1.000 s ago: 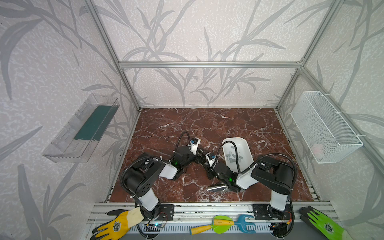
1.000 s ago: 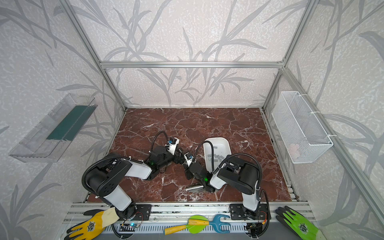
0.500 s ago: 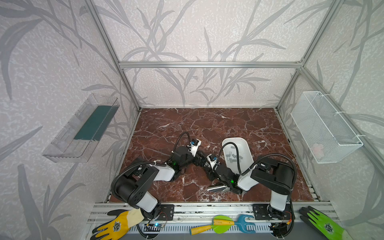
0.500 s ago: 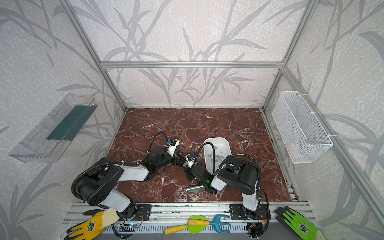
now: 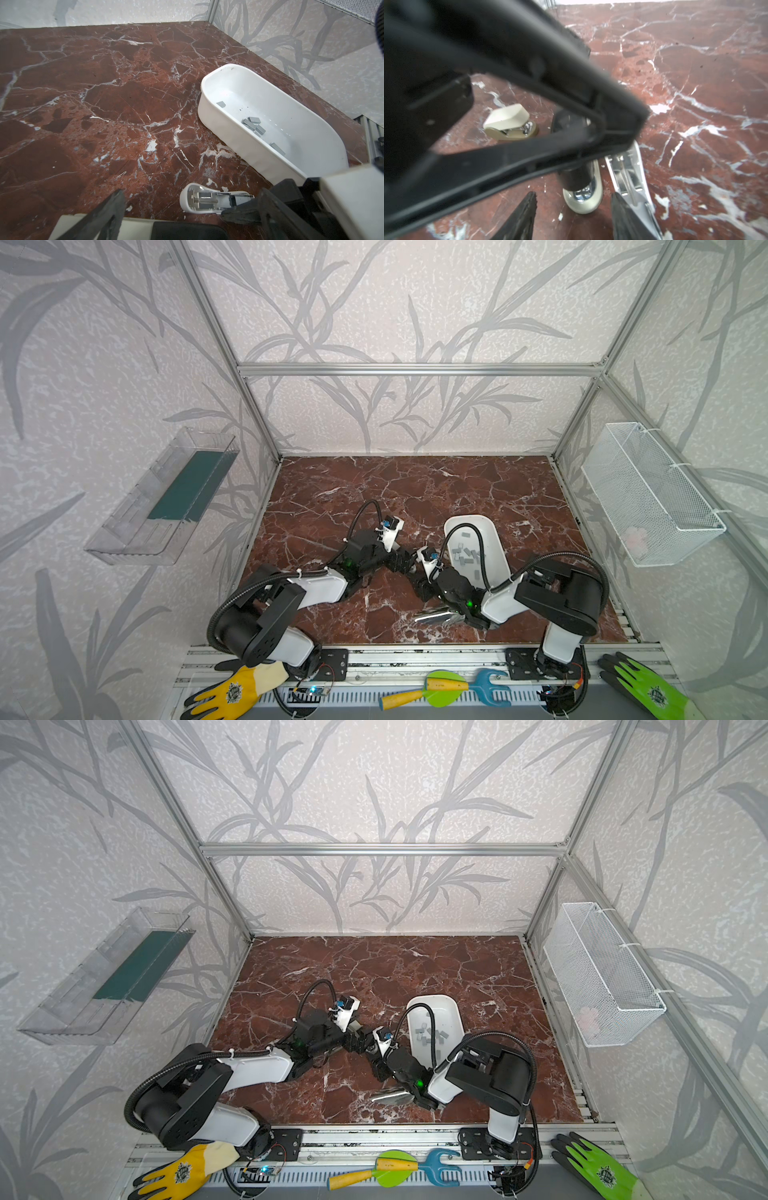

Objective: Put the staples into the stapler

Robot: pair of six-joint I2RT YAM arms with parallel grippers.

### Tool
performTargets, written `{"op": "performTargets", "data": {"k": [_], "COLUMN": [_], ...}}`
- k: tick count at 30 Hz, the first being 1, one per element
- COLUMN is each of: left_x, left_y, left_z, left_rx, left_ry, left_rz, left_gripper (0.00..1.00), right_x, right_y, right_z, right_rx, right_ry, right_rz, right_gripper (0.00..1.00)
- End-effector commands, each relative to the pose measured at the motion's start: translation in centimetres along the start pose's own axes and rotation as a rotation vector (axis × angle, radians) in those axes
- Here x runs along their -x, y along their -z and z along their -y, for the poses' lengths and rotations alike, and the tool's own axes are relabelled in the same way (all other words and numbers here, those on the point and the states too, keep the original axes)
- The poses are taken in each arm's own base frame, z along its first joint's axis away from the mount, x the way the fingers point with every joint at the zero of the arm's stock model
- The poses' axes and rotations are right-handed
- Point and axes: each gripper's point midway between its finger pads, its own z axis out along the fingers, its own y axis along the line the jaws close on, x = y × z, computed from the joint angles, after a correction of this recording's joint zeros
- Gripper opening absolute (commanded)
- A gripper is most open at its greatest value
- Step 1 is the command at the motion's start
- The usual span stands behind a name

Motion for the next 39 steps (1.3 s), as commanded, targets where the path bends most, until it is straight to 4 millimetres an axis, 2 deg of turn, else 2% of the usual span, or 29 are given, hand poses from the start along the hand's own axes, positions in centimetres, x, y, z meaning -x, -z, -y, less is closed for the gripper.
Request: {"op": "performTargets", "data": {"k": [1,6,7,11,14,15,18,22,26,30,35,37,39], "left_x": [1.8,1.7,1.6,1.0,0.3,0.1,-0.7,-1.7,-2.0,-1.7,0.2,1.1,1.9], "left_y": [0.8,1.9,2.1,2.4,2.4,2.3,1.8,0.9,0.4,0.3,0.5,0.7,0.8], "left_z": [-2.1,-5.2,-5.8,-7.7,-8.5,-8.7,-9.1,-9.2,-9.4,-9.4,-8.6,-8.1,-7.6], "left_rx": [0.147,0.335,0.365,0.443,0.459,0.458,0.451,0.425,0.418,0.411,0.377,0.356,0.330], "left_ry": [0.002,0.022,0.033,0.084,0.118,0.126,0.140,0.152,0.167,0.175,0.176,0.175,0.182], "left_rz": [0.027,0.018,0.016,0.001,-0.007,-0.012,-0.032,-0.061,-0.060,-0.054,-0.032,-0.019,-0.008], "left_gripper": [0.97,0.89,0.87,0.83,0.82,0.82,0.82,0.82,0.82,0.82,0.82,0.83,0.84], "right_x": [3.7,6.7,6.2,6.4,5.2,3.8,1.0,-1.3,-2.2,-0.8,3.3,4.5,4.8], "right_y": [1.2,1.1,0.7,-0.9,-2.6,-3.4,-4.9,-5.0,-4.7,-4.0,-1.9,-0.8,0.2], "right_z": [-0.5,-1.4,-1.2,-0.7,-0.5,-0.3,-0.3,-0.7,-0.6,-0.9,-1.3,-0.8,-0.2], "right_rx": [0.005,-0.012,-0.031,-0.097,-0.113,-0.117,-0.105,-0.079,-0.094,-0.088,-0.087,-0.116,-0.146], "right_ry": [0.007,0.032,0.052,0.068,0.080,0.085,0.074,0.063,0.052,0.046,0.046,0.039,0.036], "right_rz": [0.080,0.063,0.013,-0.001,-0.026,-0.059,-0.109,-0.141,-0.160,-0.142,-0.080,-0.064,-0.067], "right_gripper": [0.54,0.44,0.41,0.34,0.30,0.27,0.23,0.21,0.19,0.24,0.36,0.40,0.42]}}
